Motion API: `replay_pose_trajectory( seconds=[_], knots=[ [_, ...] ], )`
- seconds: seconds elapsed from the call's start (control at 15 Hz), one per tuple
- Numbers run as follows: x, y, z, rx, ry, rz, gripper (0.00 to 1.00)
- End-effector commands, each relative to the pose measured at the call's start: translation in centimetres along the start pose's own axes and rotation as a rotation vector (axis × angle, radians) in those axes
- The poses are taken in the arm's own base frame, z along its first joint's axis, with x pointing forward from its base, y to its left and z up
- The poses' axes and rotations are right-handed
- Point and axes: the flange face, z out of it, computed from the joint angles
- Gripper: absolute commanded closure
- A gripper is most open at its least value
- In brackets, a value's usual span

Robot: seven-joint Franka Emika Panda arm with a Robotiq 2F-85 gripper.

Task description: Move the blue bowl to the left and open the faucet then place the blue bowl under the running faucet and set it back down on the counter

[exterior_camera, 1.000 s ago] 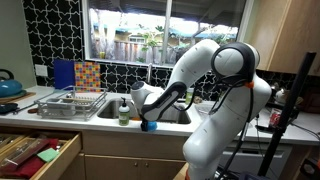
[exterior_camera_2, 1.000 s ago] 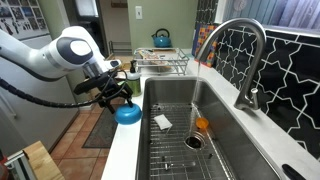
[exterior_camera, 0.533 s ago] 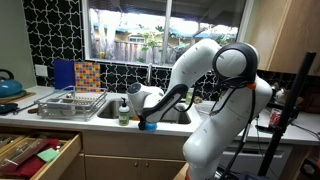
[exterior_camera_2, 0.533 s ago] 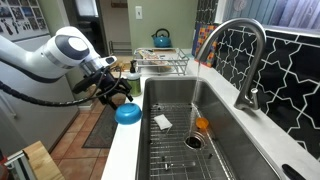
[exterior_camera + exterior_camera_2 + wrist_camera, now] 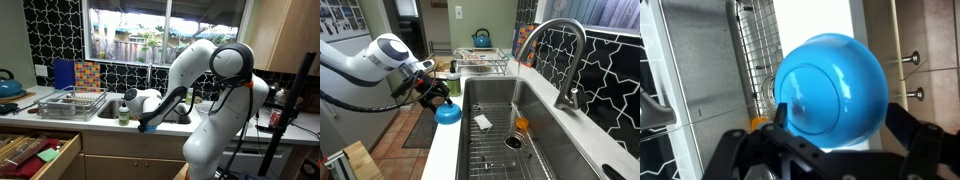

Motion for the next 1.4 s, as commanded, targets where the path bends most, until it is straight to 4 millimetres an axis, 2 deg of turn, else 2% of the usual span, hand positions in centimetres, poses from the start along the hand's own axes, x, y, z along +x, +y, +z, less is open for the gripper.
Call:
replay_pose_trajectory(
  seconds=[0.0, 0.33, 0.4, 0.47, 0.53, 0.6, 0.73, 0.8, 0.87, 1.0, 1.07, 1.27, 1.33],
  knots=[
    [0.0, -1.4, 1.3, -0.043, -0.032, -0.005, 0.0],
    [0.1, -2.6, 2.0, -0.073, -0.042, -0.024, 0.0],
    [0.1, -2.7, 1.9, -0.077, -0.041, -0.024, 0.06],
    [0.0, -2.6, 1.8, -0.087, -0.044, -0.021, 0.27],
    [-1.0, -2.8, 1.5, -0.095, -0.049, -0.014, 0.3],
    [-0.5, -2.5, 1.4, -0.1, -0.052, -0.012, 0.32],
    [-1.2, -2.4, 0.8, -0.117, -0.059, -0.004, 0.45],
    [-0.2, -2.1, 0.7, -0.122, -0.064, -0.006, 0.47],
    [-0.2, -2.0, 0.3, -0.131, -0.068, -0.005, 0.5],
    [-1.6, -2.3, -0.1, -0.143, -0.068, -0.008, 0.57],
    [-0.5, -1.8, -0.5, -0.152, -0.068, -0.007, 0.58],
    [-1.7, -1.6, -1.2, -0.166, -0.057, 0.006, 0.7],
    [-0.4, -1.1, -1.2, -0.162, -0.059, 0.006, 0.71]
  ],
)
